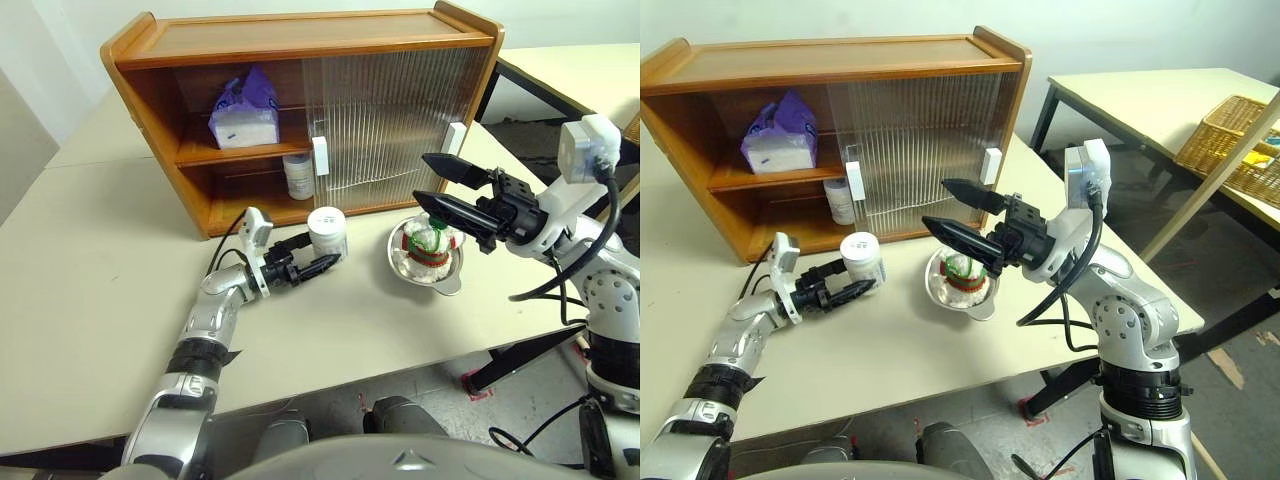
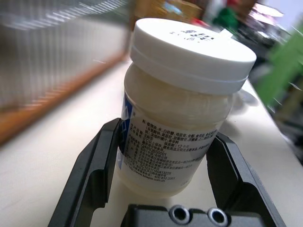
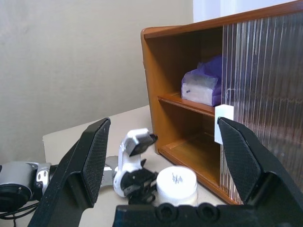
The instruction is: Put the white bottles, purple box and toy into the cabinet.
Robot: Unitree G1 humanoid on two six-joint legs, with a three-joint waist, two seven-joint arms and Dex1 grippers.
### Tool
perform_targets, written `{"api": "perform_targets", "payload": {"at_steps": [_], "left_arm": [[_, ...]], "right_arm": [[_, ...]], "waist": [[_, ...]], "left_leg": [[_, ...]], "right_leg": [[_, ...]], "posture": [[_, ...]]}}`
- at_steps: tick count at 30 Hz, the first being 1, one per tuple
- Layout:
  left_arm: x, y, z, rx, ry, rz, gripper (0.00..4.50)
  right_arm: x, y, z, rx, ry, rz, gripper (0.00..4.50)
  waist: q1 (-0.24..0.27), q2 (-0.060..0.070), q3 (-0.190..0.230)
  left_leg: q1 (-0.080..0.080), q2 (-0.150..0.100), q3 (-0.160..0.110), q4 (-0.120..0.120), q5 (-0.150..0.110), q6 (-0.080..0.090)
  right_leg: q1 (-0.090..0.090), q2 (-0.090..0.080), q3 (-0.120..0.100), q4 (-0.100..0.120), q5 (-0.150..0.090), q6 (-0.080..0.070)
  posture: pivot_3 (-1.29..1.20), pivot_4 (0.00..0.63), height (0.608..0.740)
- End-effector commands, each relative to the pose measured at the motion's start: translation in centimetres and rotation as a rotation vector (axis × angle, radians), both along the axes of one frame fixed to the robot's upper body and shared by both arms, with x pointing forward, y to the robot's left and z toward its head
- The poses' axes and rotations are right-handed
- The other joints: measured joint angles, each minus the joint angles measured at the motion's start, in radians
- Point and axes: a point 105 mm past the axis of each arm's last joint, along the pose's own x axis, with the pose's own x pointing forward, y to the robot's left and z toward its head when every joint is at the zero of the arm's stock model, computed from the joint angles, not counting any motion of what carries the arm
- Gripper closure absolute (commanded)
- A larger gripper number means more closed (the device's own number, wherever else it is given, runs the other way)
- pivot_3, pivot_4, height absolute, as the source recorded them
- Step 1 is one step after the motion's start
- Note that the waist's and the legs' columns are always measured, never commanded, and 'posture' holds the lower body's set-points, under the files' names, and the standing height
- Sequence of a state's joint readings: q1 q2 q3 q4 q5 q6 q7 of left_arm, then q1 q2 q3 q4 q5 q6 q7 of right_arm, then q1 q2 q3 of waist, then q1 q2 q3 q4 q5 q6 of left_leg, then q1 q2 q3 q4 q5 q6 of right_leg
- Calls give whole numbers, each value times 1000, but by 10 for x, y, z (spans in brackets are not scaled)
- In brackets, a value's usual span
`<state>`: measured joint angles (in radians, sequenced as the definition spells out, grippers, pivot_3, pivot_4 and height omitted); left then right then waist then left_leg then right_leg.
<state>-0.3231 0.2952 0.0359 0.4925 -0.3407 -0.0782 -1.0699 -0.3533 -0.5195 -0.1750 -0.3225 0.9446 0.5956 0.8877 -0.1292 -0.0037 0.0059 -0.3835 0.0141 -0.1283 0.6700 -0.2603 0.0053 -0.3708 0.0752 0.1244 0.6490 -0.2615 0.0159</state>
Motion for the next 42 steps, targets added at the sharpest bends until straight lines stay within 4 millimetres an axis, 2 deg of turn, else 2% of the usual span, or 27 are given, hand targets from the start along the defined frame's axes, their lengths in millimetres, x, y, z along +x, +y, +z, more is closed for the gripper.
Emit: {"api": "perform_targets", "payload": {"at_steps": [1, 9, 15, 20, 31, 42], "left_arm": [[10, 12, 12, -15, -32, 132, 1425], [43, 62, 21, -15, -30, 508, 1425], [53, 81, 25, 6, -32, 618, 1425], [62, 89, 21, 25, -15, 685, 1425], [86, 95, 14, 55, 15, 906, 1425], [102, 75, 12, 39, 43, 989, 1425]], "right_arm": [[0, 2, 0, 6, 2, 19, 0], [1, 4, 0, 8, 1, 33, 0], [1, 5, 0, 8, -1, 36, 0], [0, 5, 0, 10, -4, 33, 0], [0, 4, 0, 7, -4, 28, 0], [-1, 3, 0, 3, -3, 22, 0]], "waist": [[0, 0, 0], [9, 0, 0], [17, 0, 0], [20, -1, 0], [21, -1, 1], [19, -3, 2]], "left_leg": [[0, -1, 0, 0, 0, 0], [1, -3, 1, 1, 1, 0], [2, -4, 1, 1, 1, 0], [2, -4, 1, 1, 1, 0], [3, -6, 0, 6, 2, 0], [3, -7, 1, 8, 2, 1]], "right_leg": [[0, -1, 0, 0, 0, 0], [1, -3, 1, 0, 0, 1], [2, -3, 1, 0, 0, 1], [3, -4, 1, 0, 0, 1], [6, -4, 1, 0, 2, 3], [7, -4, 1, 0, 3, 5]], "posture": [[-190, 0, 740], [-159, 0, 740], [-159, 0, 740], [-164, 0, 740], [-172, 0, 740], [-185, 0, 740]]}}
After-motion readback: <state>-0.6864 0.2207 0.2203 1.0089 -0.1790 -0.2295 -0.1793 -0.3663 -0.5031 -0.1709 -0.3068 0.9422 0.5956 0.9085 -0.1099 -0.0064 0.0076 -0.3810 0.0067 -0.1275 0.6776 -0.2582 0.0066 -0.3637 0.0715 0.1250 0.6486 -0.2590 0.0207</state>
